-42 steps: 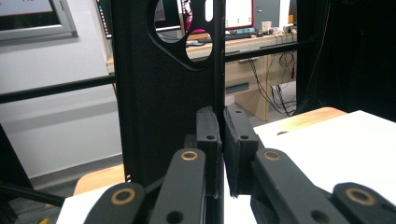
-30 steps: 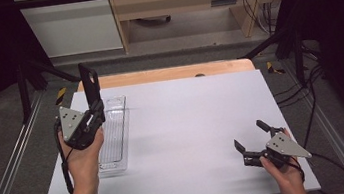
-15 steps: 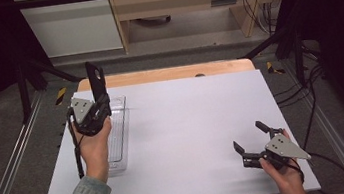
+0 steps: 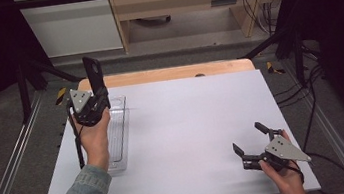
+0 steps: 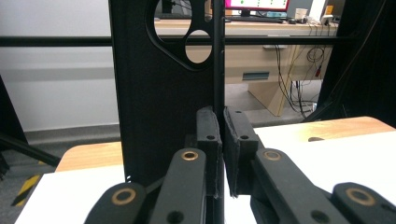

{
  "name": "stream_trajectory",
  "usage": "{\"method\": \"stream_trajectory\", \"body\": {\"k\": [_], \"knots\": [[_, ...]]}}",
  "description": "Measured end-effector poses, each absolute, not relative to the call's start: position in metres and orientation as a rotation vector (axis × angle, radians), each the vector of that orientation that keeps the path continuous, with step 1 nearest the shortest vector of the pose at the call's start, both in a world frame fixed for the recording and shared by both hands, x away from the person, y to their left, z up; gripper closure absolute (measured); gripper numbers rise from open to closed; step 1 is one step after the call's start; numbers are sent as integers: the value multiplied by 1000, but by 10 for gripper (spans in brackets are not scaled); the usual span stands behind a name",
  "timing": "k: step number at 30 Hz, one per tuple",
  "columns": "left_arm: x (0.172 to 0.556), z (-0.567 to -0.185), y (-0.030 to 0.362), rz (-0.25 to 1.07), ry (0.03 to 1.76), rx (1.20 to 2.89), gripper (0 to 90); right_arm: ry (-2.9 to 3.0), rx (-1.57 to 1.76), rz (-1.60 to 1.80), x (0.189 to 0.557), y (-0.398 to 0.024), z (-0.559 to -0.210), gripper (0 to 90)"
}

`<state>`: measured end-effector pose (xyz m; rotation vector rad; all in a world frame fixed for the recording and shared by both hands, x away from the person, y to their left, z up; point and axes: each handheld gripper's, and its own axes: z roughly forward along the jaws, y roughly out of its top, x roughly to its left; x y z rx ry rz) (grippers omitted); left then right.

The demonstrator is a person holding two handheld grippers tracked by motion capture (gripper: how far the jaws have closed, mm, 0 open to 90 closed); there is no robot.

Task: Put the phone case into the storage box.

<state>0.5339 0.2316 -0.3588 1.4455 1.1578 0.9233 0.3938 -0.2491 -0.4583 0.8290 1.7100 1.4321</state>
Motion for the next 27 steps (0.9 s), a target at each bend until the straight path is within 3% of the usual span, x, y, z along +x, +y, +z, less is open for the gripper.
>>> {"method": "stream_trajectory", "body": {"k": [27], "knots": [[537,-348,238,948,1180,1428,852,1682,810,1447,393,-246,-456,37]]}}
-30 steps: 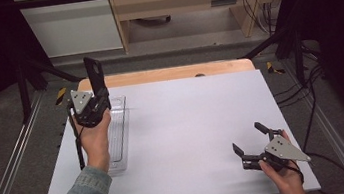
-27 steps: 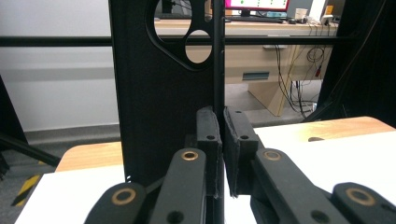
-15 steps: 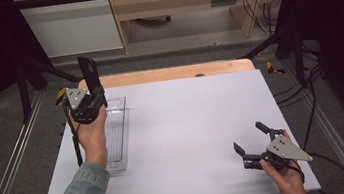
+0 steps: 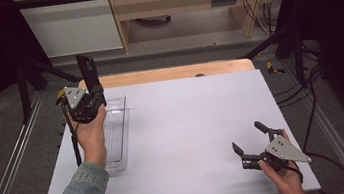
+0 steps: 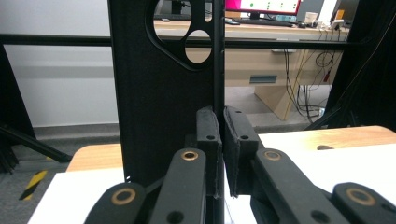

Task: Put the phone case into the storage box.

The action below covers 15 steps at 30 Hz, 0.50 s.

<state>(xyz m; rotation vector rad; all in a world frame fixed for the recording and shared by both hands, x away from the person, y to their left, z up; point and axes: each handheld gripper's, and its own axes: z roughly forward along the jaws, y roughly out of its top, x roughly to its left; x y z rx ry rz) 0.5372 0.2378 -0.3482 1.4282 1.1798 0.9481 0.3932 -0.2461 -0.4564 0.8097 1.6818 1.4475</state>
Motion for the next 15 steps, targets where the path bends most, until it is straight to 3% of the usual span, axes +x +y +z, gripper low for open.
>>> {"method": "stream_trajectory", "body": {"k": [15], "knots": [[547,-348,232,990,1173,1439,852,1670,787,1487,393,-243,-459,28]]}}
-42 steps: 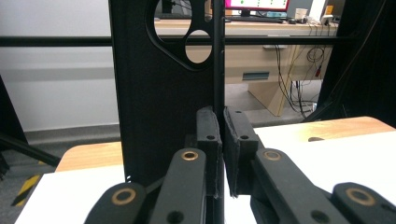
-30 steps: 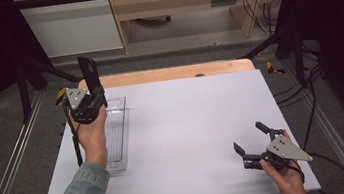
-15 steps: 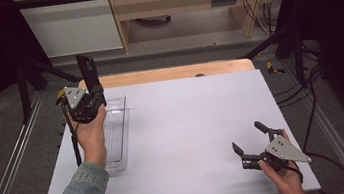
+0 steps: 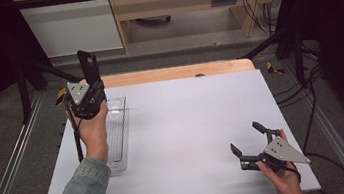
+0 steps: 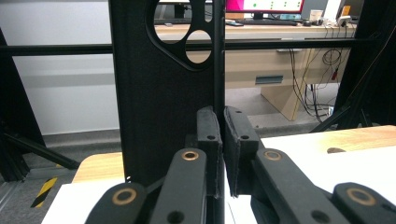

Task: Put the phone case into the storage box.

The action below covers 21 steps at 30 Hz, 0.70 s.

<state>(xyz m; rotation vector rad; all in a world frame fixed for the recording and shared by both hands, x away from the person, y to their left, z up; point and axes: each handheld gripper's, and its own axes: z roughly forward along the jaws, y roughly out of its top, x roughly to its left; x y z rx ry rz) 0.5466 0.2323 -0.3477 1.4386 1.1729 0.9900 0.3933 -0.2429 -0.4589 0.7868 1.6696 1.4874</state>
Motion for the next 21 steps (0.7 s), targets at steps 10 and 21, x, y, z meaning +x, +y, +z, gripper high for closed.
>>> {"method": "stream_trajectory", "body": {"k": [10,21], "knots": [[548,-357,233,953,1192,1440,852,1678,788,1484,394,-243,-460,29],[554,-370,236,927,1231,1449,852,1682,788,1483,394,-242,-460,29]]}}
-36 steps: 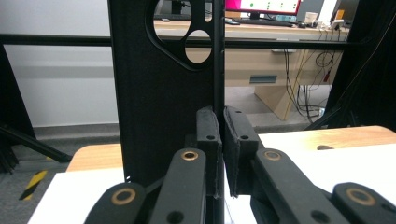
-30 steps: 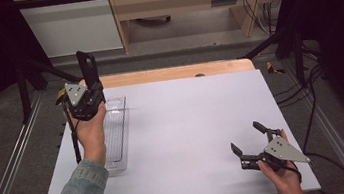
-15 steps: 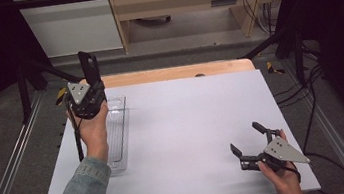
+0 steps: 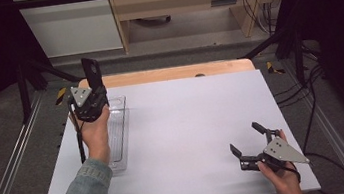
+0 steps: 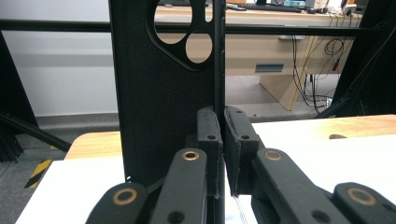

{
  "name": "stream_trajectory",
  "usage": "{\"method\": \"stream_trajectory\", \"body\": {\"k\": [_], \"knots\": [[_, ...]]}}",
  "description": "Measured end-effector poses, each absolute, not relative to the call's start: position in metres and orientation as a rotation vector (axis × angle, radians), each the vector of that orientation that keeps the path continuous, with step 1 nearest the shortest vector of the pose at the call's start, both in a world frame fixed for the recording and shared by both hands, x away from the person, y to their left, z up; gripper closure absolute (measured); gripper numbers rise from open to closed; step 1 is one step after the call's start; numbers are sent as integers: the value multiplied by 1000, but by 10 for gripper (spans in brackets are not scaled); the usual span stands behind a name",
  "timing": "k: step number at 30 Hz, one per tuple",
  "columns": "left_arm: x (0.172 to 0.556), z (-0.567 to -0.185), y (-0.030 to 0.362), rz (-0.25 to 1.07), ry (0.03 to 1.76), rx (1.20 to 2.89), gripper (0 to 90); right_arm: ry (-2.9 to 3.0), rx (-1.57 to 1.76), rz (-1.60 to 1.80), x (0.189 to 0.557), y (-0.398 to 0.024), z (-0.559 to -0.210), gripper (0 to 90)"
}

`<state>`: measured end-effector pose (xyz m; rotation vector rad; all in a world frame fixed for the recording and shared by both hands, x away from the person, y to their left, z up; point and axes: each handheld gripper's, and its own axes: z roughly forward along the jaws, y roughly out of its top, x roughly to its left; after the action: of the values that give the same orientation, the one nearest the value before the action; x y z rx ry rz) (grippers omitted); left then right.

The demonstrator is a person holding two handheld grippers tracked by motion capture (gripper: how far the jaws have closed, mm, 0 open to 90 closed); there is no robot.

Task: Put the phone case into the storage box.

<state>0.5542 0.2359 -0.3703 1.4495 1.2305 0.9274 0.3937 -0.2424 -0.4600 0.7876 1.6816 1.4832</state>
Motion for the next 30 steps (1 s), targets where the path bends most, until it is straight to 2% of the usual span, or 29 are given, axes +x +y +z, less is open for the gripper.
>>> {"method": "stream_trajectory", "body": {"k": [14,30], "knots": [[565,-388,236,816,1292,1459,852,1687,790,1483,394,-242,-460,29],[574,-400,238,771,1331,1470,852,1689,792,1485,394,-243,-460,29]]}}
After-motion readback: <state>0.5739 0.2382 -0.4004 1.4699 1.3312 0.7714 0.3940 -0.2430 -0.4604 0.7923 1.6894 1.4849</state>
